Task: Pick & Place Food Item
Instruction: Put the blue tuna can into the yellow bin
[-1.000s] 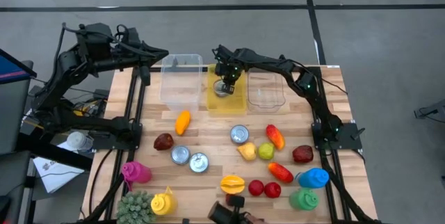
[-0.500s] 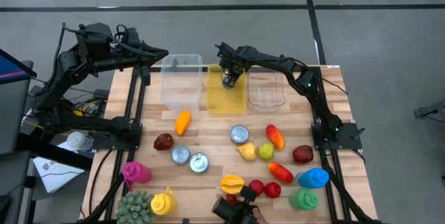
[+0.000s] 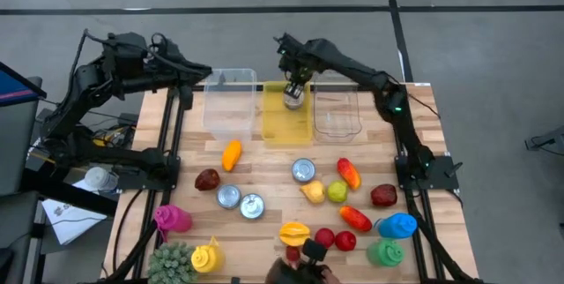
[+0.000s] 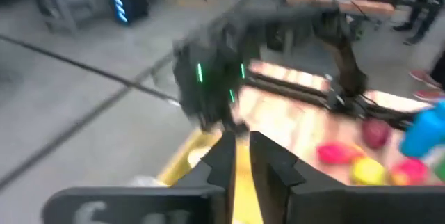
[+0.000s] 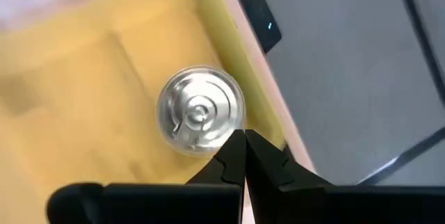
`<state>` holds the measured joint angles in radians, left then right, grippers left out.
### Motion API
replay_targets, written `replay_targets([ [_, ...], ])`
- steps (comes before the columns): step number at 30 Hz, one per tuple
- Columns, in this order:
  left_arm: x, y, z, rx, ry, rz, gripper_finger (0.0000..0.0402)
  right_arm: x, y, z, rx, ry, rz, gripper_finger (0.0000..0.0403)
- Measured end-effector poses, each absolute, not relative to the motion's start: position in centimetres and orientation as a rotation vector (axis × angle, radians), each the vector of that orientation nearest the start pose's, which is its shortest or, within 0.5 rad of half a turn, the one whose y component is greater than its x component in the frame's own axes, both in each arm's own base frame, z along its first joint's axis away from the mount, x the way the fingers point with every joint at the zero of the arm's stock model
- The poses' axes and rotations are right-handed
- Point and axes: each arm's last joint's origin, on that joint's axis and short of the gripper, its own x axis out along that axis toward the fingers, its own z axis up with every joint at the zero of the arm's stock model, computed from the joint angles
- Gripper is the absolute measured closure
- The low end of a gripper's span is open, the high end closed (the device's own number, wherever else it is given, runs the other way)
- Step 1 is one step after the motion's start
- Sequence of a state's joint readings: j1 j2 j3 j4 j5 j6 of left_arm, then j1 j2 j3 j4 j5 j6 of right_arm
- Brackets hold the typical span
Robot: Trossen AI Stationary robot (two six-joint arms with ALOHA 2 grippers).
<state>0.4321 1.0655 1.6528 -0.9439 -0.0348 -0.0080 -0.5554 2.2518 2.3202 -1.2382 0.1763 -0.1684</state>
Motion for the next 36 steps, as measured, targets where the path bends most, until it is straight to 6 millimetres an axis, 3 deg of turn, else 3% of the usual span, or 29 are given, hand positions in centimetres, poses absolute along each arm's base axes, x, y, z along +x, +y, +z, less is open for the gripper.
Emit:
replay_targets([
  [7,17.5,2.6,44.5,-0.095,0.777,0.156,0.0243,33.4,-20.7,39.7,0.065,1.000,-0.556,0.0383],
  [10,19.3,0.2,42.7,-0.075,0.949,0.046,0.0177,30.8,-18.7,43.0,0.065,0.923,-0.518,0.0344],
  [14,21.5,-2.7,40.6,-0.059,1.110,-0.031,0.0097,28.2,-16.1,45.9,0.044,0.859,-0.490,0.0278],
  [18,23.8,-4.4,38.3,-0.026,1.168,-0.039,0.0050,26.2,-13.8,48.0,0.022,0.803,-0.467,0.0218],
  [22,25.3,-5.2,34.3,-0.041,1.174,-0.056,0.0040,24.7,-12.1,49.0,0.049,0.781,-0.457,0.0185],
  [30,27.1,-4.7,25.0,-0.162,1.038,-0.125,0.0061,22.5,-9.2,49.7,0.098,0.817,-0.417,0.0184],
  [32,28.0,-4.6,23.1,-0.199,0.950,-0.149,0.0065,22.3,-8.6,49.8,0.101,0.822,-0.403,0.0188],
  [36,28.7,-4.3,19.9,-0.221,0.968,-0.129,0.0067,22.0,-7.6,49.9,0.099,0.833,-0.375,0.0197],
])
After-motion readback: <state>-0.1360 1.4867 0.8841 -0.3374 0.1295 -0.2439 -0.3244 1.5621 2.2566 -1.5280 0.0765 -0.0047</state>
